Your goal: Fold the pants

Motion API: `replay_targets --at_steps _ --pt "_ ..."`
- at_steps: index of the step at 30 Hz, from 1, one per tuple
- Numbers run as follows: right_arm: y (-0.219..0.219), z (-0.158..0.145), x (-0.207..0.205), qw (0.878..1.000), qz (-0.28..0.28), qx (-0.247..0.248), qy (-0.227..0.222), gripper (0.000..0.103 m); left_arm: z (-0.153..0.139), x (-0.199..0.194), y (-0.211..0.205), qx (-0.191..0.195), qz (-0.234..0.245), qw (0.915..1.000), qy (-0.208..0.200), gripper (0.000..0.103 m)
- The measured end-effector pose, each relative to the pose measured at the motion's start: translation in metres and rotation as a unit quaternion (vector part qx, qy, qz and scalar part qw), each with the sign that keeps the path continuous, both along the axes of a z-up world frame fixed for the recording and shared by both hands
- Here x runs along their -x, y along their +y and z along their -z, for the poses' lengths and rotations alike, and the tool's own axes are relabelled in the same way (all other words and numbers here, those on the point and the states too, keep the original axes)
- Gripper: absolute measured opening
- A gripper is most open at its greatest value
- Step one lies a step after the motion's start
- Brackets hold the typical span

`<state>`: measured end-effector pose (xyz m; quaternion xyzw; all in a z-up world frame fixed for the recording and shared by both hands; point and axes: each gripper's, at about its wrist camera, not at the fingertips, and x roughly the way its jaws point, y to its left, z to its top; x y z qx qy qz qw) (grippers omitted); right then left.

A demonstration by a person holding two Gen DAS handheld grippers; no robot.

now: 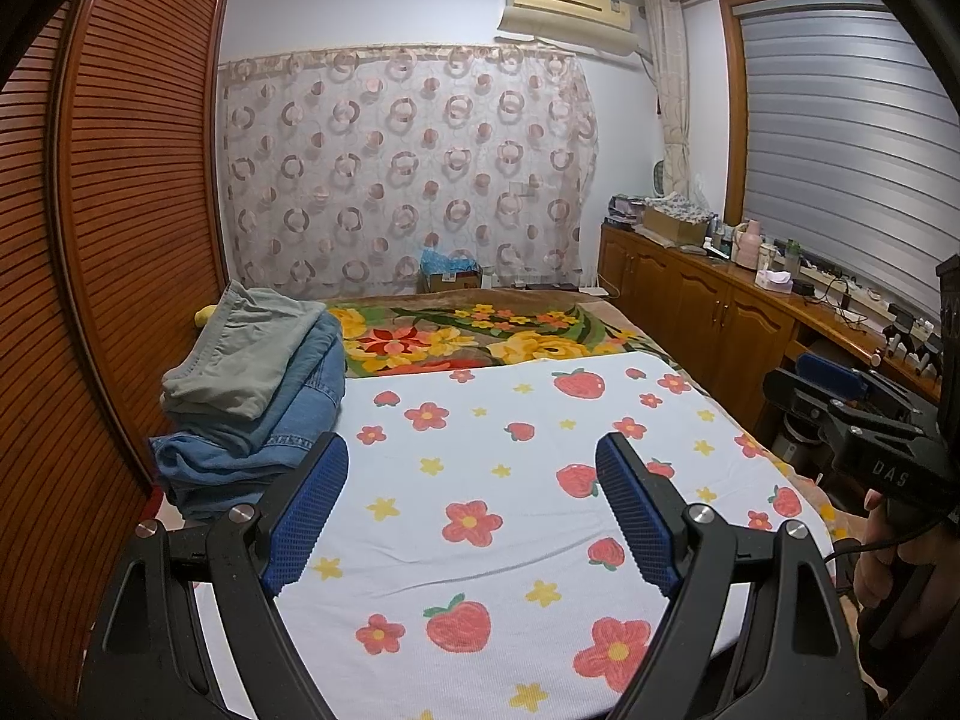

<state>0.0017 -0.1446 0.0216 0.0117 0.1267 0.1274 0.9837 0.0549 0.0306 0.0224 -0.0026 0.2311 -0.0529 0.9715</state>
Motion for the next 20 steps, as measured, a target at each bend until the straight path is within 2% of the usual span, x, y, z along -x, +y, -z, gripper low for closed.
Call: replay_targets --at_steps 20 --pt "-0.0007 -0.0007 0.0 1.0 0.0 0.0 -0.001 0.07 0.0014 0.0006 0.0005 0.001 0.0 1.0 0.0 0.085"
